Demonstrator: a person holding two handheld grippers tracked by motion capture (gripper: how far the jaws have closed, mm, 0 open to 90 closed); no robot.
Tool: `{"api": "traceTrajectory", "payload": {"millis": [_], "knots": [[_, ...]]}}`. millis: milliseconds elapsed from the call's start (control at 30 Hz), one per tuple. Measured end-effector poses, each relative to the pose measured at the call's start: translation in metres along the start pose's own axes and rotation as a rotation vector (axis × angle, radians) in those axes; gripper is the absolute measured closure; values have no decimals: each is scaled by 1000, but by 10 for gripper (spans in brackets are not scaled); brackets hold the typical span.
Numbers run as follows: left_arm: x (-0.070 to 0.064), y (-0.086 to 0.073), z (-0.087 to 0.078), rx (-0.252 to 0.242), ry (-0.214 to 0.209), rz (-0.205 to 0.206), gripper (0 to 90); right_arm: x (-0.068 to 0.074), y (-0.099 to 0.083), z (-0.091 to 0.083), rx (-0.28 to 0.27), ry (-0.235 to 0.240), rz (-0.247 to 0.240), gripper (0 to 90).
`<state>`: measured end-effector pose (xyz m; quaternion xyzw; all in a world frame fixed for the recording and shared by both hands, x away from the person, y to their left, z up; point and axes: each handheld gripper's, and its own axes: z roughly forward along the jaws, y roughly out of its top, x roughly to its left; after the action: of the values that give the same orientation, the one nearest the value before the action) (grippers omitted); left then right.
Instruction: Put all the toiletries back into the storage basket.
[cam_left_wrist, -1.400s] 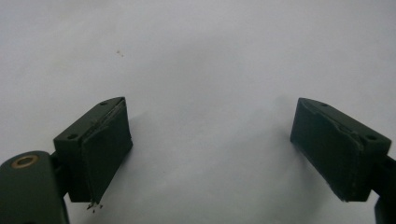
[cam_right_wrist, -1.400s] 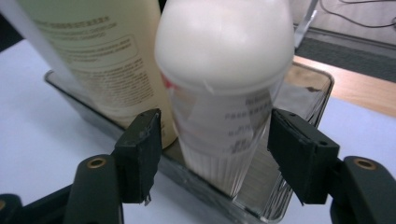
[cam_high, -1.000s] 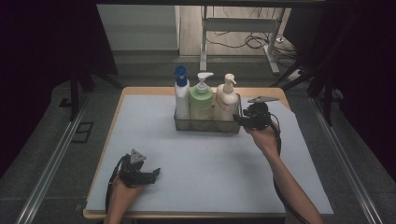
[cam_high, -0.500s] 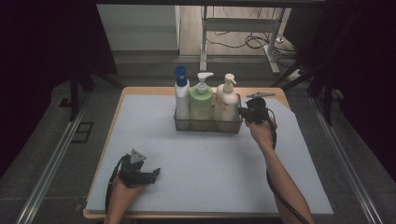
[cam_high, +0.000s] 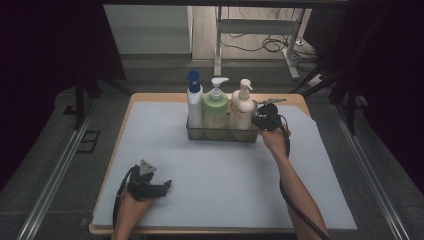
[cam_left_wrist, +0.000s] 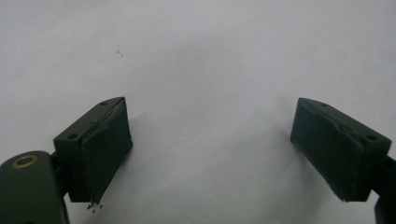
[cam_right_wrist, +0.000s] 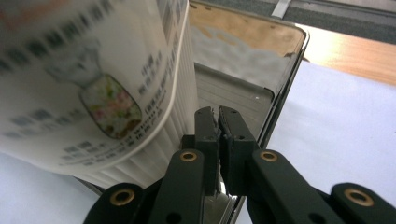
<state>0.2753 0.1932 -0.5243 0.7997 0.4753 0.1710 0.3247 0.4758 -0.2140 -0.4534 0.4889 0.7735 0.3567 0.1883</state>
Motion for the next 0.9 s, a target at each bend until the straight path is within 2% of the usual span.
{"api": "traceTrajectory", "payload": {"millis": [400,733,900], "knots": [[0,0,0,0,0,0,119,5,-6,5,17,17,3,859],[0,0,0,0,0,0,119,19,-7,9,21,54,-27,847],[0,0,0,0,0,1,120,22,-7,10,19,70,-25,864]]}}
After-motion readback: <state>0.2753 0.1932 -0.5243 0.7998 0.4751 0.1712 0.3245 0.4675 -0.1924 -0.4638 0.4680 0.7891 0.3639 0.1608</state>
